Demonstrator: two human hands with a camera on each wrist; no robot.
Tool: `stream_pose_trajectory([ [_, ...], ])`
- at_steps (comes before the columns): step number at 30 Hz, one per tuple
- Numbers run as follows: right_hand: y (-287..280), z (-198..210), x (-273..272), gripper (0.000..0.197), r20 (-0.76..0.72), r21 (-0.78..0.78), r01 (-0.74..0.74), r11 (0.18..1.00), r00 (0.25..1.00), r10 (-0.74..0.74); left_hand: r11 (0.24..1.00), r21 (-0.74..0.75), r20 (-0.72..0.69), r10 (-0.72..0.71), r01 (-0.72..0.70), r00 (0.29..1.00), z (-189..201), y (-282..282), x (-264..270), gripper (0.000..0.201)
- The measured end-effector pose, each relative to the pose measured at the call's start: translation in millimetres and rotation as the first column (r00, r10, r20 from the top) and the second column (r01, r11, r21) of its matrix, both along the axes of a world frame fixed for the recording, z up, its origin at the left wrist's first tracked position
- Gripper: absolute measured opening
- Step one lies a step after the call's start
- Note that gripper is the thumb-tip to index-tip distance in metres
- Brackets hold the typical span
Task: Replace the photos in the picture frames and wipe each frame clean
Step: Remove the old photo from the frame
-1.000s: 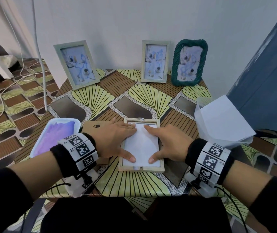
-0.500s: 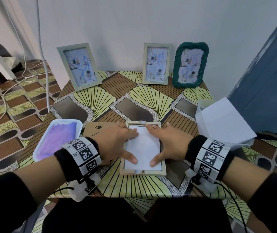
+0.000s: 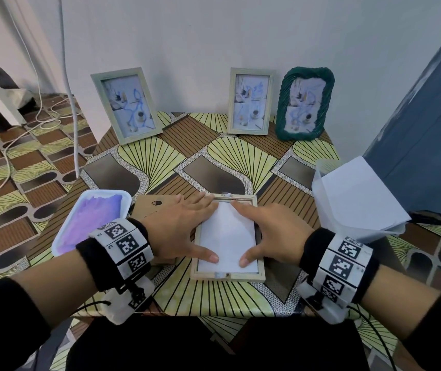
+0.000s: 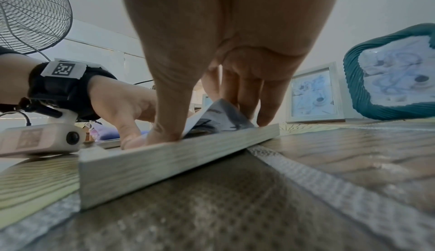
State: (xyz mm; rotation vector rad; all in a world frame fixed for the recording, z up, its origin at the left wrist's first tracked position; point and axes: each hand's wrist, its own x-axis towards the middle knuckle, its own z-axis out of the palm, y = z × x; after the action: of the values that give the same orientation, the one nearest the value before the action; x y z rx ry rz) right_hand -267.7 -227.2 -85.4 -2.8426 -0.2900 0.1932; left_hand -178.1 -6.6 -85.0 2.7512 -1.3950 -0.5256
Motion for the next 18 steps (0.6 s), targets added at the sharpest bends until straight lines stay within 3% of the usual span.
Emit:
stream_pose_trajectory([
  [5, 0.9, -0.3, -4.3, 0.111, 0.047, 0.013, 0.003, 1.0, 0.999, -0.004, 0.991, -0.126, 0.105, -0.041, 0.054, 0.994, 0.8, -0.4, -5.0, 0.094],
  [9, -1.0, 2.1, -8.2, 0.107, 0.076, 0.015, 0.01, 1.0, 0.997, -0.011, 0.987, -0.158, 0.156, 0.006, 0.019, 0.988, 5.9, -1.8, -6.4, 0.09],
  [18, -2.8, 0.1, -11.4, 0.114, -0.06, 0.071, -0.042, 0.997, 0.997, 0.046, 0.949, -0.302, -0.054, 0.076, -0.088, 0.996, 4.5, -3.4, -6.0, 0.107],
])
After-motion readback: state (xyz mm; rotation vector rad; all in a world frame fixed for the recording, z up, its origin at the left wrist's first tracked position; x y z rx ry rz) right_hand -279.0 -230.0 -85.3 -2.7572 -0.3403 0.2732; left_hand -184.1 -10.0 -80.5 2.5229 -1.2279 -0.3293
